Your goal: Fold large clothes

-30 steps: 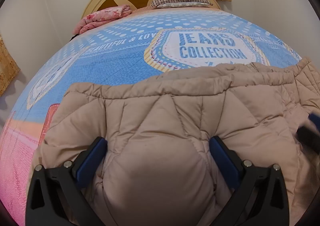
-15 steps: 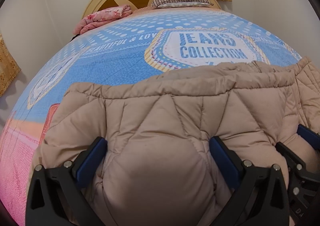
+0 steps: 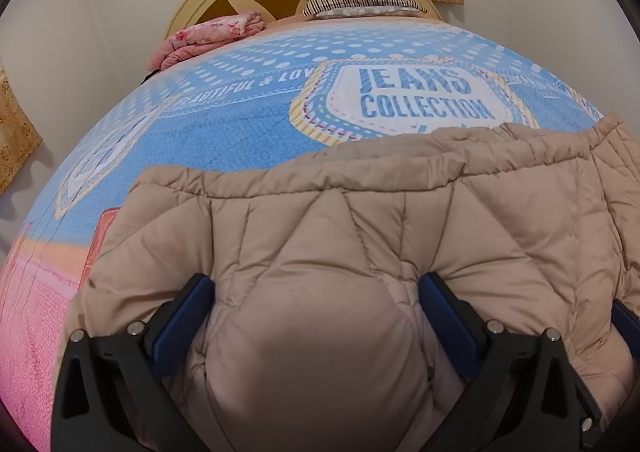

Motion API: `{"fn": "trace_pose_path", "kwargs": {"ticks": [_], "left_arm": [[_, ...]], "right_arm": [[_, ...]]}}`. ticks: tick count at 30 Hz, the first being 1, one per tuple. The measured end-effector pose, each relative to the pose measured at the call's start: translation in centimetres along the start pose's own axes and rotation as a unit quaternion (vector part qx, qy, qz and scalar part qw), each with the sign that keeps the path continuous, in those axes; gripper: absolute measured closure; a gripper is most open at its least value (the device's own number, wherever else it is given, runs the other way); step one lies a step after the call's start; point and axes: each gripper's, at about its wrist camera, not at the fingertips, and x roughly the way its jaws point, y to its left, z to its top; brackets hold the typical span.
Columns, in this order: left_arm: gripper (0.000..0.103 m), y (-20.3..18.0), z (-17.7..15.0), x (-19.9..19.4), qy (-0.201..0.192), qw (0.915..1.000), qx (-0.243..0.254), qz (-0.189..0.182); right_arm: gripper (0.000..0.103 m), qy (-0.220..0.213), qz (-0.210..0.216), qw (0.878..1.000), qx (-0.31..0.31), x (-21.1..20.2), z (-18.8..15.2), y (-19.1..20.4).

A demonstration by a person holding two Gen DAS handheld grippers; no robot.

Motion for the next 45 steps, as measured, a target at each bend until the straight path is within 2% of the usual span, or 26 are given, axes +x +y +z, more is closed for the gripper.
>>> {"fn": "trace_pose_path", "kwargs": {"ticks": [7,12,16,18,20,24,25,28,31,33,36,38,41,44,45], "left_arm": [[0.000,0.5,0.0,-0.5,0.008,0.9999,-0.005,-0.010],[0.000,2.1,-1.4,-3.7,0.008,0.9999,-0.008,-0.013],[0.000,5.0,-4.4,-9.3,-0.024,0.9996,-0.011,0.000],[0.000,7.0,-7.0,-12.1,-0.039,0.9987,-0.018,0.028],[0.000,8.8,-9.3,-13.5,-0.040,0.9982,-0.032,0.032],[0.000,11.4,-13.3,-13.9,-0.010,0.9968,-0.071,0.035],[0.000,11.8,-14.1,-13.8,0.000,0.9959,-0.087,0.023],[0.001,12.4,-15.0,-12.9,0.022,0.9868,-0.154,-0.045],[0.004,11.6,-14.6,-12.3,0.028,0.9799,-0.179,-0.084],[0.005,11.0,-14.1,-11.8,0.023,0.9784,-0.188,-0.083],[0.005,11.0,-13.8,-10.9,0.009,0.9739,-0.209,-0.087],[0.008,11.2,-14.0,-10.2,0.009,0.9702,-0.224,-0.093],[0.018,11.3,-14.4,-9.7,-0.002,0.9679,-0.235,-0.090],[0.041,11.3,-14.4,-10.3,-0.029,0.9653,-0.239,-0.102],[0.055,11.2,-14.2,-10.8,-0.044,0.9661,-0.233,-0.102]], "right_arm": [[0.036,0.005,0.009,1.000,0.008,0.4,-0.2,-0.4],[0.036,0.006,0.008,1.000,0.006,0.3,-0.3,-0.3],[0.036,0.006,0.008,1.000,0.006,0.3,-0.5,-0.3],[0.036,0.007,0.006,1.000,0.004,0.3,-0.4,-0.2],[0.036,0.006,0.005,1.000,0.004,0.4,-0.5,-0.2],[0.036,0.007,0.004,1.000,0.003,0.5,-0.3,-0.1],[0.036,0.007,0.001,1.000,0.000,0.6,-0.3,0.0],[0.036,0.010,-0.005,1.000,-0.009,0.6,-0.1,0.4],[0.036,0.022,-0.014,0.999,-0.033,0.2,0.3,1.1],[0.036,0.035,-0.016,0.998,-0.046,-1.4,0.5,1.3],[0.034,0.012,-0.004,1.000,-0.014,-6.2,-0.5,1.4],[0.028,0.009,-0.016,0.999,-0.026,-7.8,-2.4,2.7],[0.026,0.032,-0.030,0.999,-0.021,-6.5,-4.7,3.2],[0.022,0.023,-0.037,0.999,-0.011,-5.0,-5.7,3.0],[0.022,0.024,-0.040,0.999,-0.013,-5.0,-5.6,3.1]]}}
